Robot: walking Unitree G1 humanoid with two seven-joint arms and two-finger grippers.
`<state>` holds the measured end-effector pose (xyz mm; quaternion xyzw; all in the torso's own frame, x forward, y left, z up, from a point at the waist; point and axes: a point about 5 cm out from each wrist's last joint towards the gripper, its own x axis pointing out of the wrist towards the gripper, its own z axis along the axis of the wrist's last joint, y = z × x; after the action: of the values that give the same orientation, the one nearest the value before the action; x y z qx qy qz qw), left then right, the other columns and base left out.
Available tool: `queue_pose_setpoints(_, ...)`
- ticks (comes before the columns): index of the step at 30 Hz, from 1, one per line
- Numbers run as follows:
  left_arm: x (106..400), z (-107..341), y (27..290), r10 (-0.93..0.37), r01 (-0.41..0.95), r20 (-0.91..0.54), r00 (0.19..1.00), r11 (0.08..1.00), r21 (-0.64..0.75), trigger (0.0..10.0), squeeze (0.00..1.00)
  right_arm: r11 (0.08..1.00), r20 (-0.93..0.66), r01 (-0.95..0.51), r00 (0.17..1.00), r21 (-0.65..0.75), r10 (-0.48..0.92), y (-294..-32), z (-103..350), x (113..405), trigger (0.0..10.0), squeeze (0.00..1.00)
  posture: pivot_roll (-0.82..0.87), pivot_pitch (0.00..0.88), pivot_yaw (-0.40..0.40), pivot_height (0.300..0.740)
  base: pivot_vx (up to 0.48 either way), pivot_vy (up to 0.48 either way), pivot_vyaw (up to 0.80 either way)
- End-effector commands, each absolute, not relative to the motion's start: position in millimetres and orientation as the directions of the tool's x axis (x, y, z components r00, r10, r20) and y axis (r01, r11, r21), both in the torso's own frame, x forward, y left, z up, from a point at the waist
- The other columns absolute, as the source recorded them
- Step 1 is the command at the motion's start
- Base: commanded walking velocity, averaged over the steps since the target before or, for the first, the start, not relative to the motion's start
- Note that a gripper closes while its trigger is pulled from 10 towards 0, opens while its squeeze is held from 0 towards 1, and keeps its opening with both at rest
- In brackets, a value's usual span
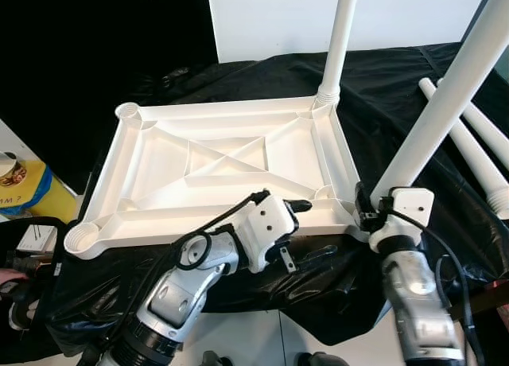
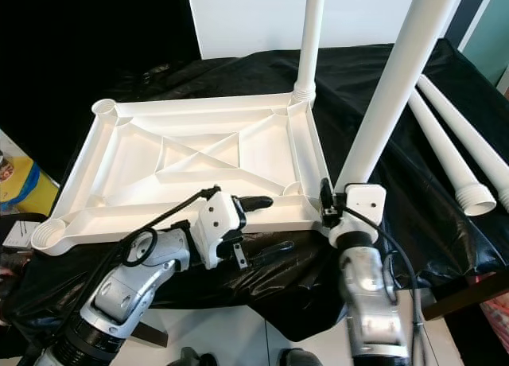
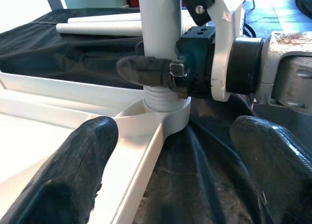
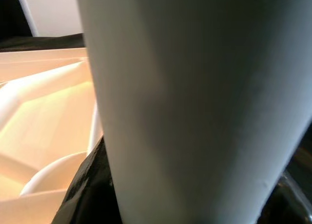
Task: Building children table
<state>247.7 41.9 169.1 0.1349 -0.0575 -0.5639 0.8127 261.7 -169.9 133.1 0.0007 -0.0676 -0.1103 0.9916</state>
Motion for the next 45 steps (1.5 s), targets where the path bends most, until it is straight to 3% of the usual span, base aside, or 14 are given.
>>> queue_pose_setpoints(1,246.4,164.2,42.8,-0.931,0.902,-0.076,0.358,0.323,0.288,10.0,0.00,0.960,-0.028,0.279,0.960,-0.009,-0.280,-175.4,101.8,253.0,10.0,0.00,-0.15,0.122,0.043,0.740,0.000,0.000,0.00)
queue_pose_setpoints(24,251.5,166.5,44.6,-0.914,0.885,-0.062,0.400,0.368,0.286,10.0,0.00,0.969,0.080,0.247,0.966,0.015,-0.247,-167.8,119.8,252.7,10.0,0.00,-0.16,0.140,0.047,0.740,0.000,0.000,0.00)
queue_pose_setpoints(25,251.4,166.5,44.7,-0.914,0.885,-0.062,0.401,0.368,0.285,10.0,0.00,0.969,0.081,0.246,0.966,0.014,-0.246,-167.9,120.0,252.6,10.0,0.18,-0.16,0.140,0.047,0.740,0.000,0.000,0.00)
queue_pose_setpoints(28,251.5,166.6,44.8,-0.914,0.885,-0.062,0.402,0.370,0.281,10.0,0.00,0.969,0.083,0.244,0.966,0.021,-0.245,-168.2,120.5,252.3,10.0,0.18,-0.16,0.140,0.047,0.740,0.000,0.000,0.00)
queue_pose_setpoints(29,251.7,166.6,44.8,-0.912,0.884,-0.061,0.405,0.374,0.280,10.0,0.00,0.981,0.113,0.189,0.975,0.038,-0.192,-169.8,124.7,250.8,10.0,1.00,-0.17,0.144,0.051,0.740,0.000,0.000,0.00)
queue_pose_setpoints(35,251.8,166.8,44.6,-0.912,0.883,-0.063,0.406,0.373,0.283,10.0,0.00,0.999,0.189,0.027,0.981,0.025,-0.031,-185.6,138.0,246.5,10.0,1.00,-0.17,0.147,0.059,0.740,0.000,0.000,0.00)
queue_pose_setpoints(36,251.8,166.7,44.5,-0.913,0.884,-0.066,0.402,0.369,0.285,10.0,0.00,1.000,0.191,-0.028,0.981,0.012,0.025,-189.1,139.9,246.5,10.0,0.49,-0.18,0.148,0.064,0.740,0.000,0.000,0.00)
queue_pose_setpoints(37,251.8,166.7,44.5,-0.913,0.884,-0.066,0.402,0.369,0.285,10.0,0.00,1.000,0.191,-0.028,0.981,0.012,0.025,-189.1,139.9,246.5,10.0,0.49,-0.18,0.148,0.064,0.740,0.000,0.000,0.00)
queue_pose_setpoints(38,251.8,166.7,44.5,-0.914,0.885,-0.067,0.400,0.367,0.286,10.0,0.00,0.998,0.190,-0.063,0.980,0.004,0.061,-191.2,141.0,246.5,10.0,0.00,-0.18,0.148,0.064,0.740,0.000,0.000,0.00)
queue_pose_setpoints(43,252.5,167.2,44.6,-0.915,0.885,-0.068,0.398,0.363,0.291,10.0,0.00,0.985,0.185,-0.169,0.967,-0.037,0.173,-197.2,145.0,248.1,10.0,0.00,-0.18,0.149,0.069,0.740,0.000,0.000,0.00)
queue_pose_setpoints(44,253.3,168.0,44.8,-0.914,0.885,-0.069,0.399,0.364,0.290,10.0,0.00,0.959,0.167,-0.271,0.945,-0.085,0.282,-198.9,147.8,251.0,10.0,0.00,-0.18,0.148,0.075,0.740,0.000,0.000,0.00)
queue_pose_setpoints(45,253.3,168.0,44.8,-0.914,0.885,-0.069,0.399,0.364,0.290,10.0,0.00,0.959,0.167,-0.271,0.945,-0.085,0.282,-198.9,147.8,251.0,10.0,0.00,-0.18,0.148,0.075,0.740,0.000,0.000,0.00)
